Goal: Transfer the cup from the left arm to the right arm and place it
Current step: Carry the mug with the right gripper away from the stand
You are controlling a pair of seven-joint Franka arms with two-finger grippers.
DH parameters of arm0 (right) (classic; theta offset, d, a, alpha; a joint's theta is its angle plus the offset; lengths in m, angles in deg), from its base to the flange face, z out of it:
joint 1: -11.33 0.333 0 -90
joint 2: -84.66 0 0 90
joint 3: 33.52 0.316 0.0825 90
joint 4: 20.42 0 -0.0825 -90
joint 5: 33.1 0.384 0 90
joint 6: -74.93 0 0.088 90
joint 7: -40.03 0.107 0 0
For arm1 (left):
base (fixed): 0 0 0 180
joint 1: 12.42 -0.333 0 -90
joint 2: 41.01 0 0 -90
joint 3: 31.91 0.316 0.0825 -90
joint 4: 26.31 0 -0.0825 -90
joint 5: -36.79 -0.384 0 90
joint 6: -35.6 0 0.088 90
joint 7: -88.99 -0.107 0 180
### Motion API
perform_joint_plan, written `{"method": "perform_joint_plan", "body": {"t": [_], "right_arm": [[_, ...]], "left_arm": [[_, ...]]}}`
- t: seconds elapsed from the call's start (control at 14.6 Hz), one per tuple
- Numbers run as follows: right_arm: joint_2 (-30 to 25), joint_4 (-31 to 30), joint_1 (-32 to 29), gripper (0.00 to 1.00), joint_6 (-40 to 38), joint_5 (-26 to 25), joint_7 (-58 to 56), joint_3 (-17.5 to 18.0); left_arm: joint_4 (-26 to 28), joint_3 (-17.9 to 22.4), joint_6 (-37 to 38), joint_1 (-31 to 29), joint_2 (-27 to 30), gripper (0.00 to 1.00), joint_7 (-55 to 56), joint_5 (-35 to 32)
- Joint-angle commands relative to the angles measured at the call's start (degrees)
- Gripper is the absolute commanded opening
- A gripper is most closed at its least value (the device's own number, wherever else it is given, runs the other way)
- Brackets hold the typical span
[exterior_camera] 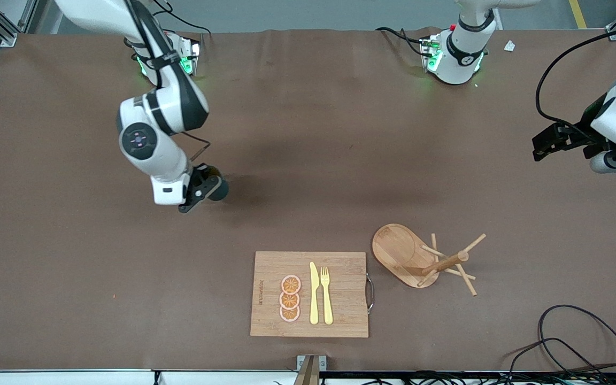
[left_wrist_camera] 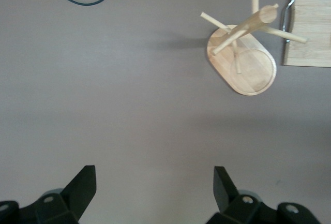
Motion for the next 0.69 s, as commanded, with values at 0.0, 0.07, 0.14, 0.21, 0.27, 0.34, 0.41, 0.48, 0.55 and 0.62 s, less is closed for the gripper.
{"method": "perform_joint_plan", "body": {"t": [0.0, 0.07, 0.14, 0.21, 0.27, 0.34, 0.41, 0.48, 0.55, 0.62], "right_arm": [[-1.39, -1.27, -7.03, 0.02, -0.12, -0.62, -17.68, 1.02], [-1.39, -1.35, -9.31, 0.02, 0.05, -0.62, -24.26, 1.02], [-1.39, -1.79, -11.34, 0.02, 0.32, -0.62, -29.46, 1.02], [-1.3, -1.97, -13.01, 0.02, 0.23, -0.62, -34.47, 1.02], [-1.3, -2.06, -14.68, 0.02, 0.23, -0.62, -38.96, 1.02], [-1.3, -2.67, -15.74, 0.02, 0.58, -0.7, -41.96, 1.02], [-1.47, -3.37, -16.88, 0.02, 1.45, -0.88, -44.69, 0.93], [-1.48, -3.99, -17.94, 0.02, 2.59, -1.49, -47.42, 0.93], [-1.39, -4.51, -19.43, 0.02, 4.35, -2.1, -49.71, 0.93], [-1.13, -5.13, -20.75, 0.02, 5.84, -2.54, -51.99, 0.93]], "left_arm": [[-0.33, 0.4, -1.13, 0.11, 0.14, 1.0, -0.56, 1.37], [-0.33, 0.4, -1.74, 0.11, 0.14, 1.0, -0.74, 1.02], [-0.33, 0.31, -1.84, 0.28, 0.31, 1.0, -0.66, 0.76], [-0.33, 0.22, -1.75, 0.37, 0.4, 1.0, -0.57, 0.67], [-0.76, 0.14, -1.75, 0.37, 0.31, 1.0, -0.74, 0.75], [-1.11, 0.14, -1.75, 0.11, 0.31, 1.0, -0.74, 1.1], [-1.29, 0.22, -1.75, 0.11, 0.14, 1.0, -0.83, 1.19], [-2.16, 0.22, -1.75, 0.19, -0.12, 1.0, -0.92, 1.19], [-2.78, 0.22, -1.75, 0.19, -0.65, 1.0, -0.83, 1.37], [-2.79, 0.22, -1.75, 0.28, -0.74, 1.0, -0.75, 1.28]]}}
